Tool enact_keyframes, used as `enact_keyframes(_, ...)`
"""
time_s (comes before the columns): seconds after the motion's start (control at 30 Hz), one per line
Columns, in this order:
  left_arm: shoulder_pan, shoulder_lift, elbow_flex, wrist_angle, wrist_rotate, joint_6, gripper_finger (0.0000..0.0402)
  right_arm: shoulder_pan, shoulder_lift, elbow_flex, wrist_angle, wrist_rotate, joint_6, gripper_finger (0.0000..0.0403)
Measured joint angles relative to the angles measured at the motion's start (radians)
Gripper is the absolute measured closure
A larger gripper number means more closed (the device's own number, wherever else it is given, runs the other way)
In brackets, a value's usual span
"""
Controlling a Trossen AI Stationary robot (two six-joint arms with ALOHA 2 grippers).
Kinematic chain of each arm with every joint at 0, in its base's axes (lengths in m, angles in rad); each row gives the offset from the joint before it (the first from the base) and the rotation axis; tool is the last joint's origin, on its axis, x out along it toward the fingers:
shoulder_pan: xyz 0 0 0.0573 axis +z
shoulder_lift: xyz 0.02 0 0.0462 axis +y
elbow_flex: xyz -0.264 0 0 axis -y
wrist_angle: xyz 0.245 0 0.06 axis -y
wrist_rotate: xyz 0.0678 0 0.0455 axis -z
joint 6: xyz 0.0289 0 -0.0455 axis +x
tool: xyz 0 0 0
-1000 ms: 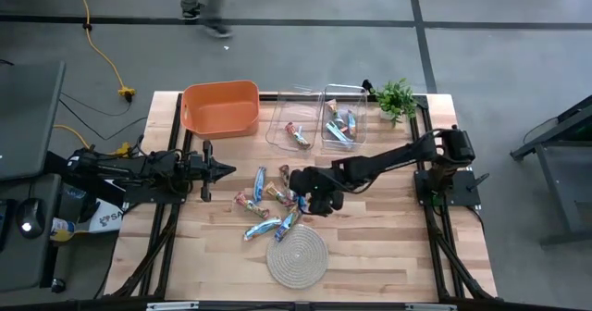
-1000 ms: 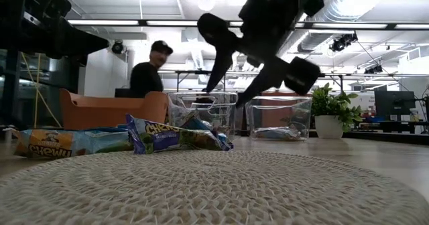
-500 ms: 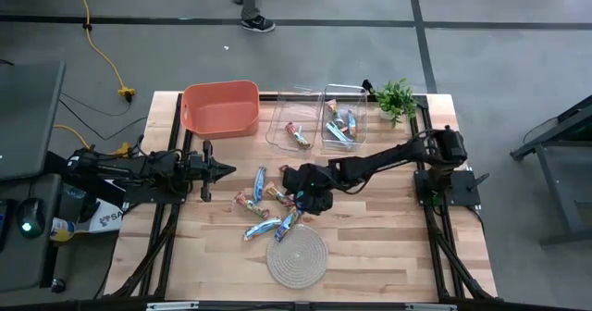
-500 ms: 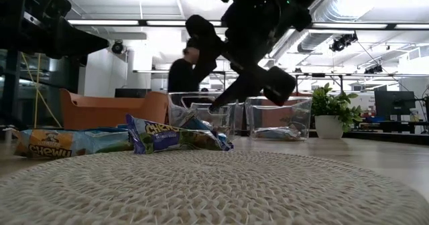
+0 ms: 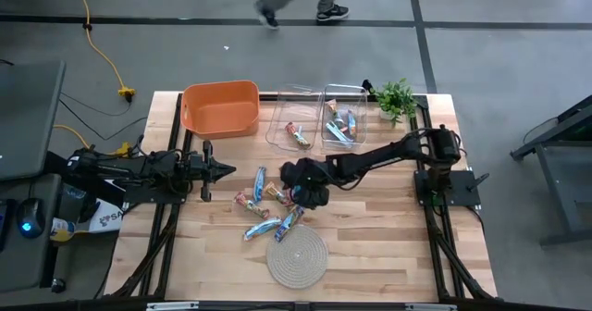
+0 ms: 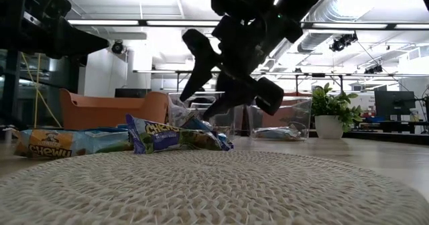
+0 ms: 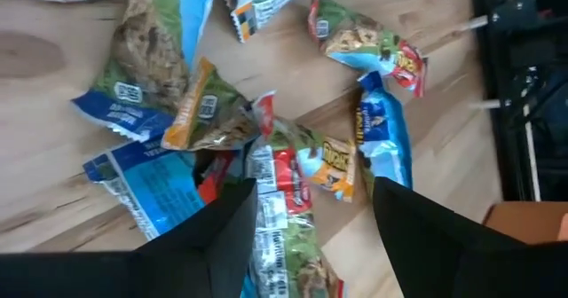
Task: Pick and place Granola Bars by type
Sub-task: Put the red granola bar into the left transparent bin
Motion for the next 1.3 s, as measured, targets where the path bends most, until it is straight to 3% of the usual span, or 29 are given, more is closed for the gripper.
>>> enact_keyframes(0.57, 0.000, 0.000, 0.000, 0.000, 0.000, 0.000, 0.0401, -0.006, 0.039, 0.000, 0.031, 0.002, 0.082, 0.0194)
enact_keyframes(1.3, 0.000, 0.000, 0.000, 0.000, 0.000, 0.000, 0.0401, -0.013, 0.039, 0.000, 0.023, -0.002, 0.210, 0.0283)
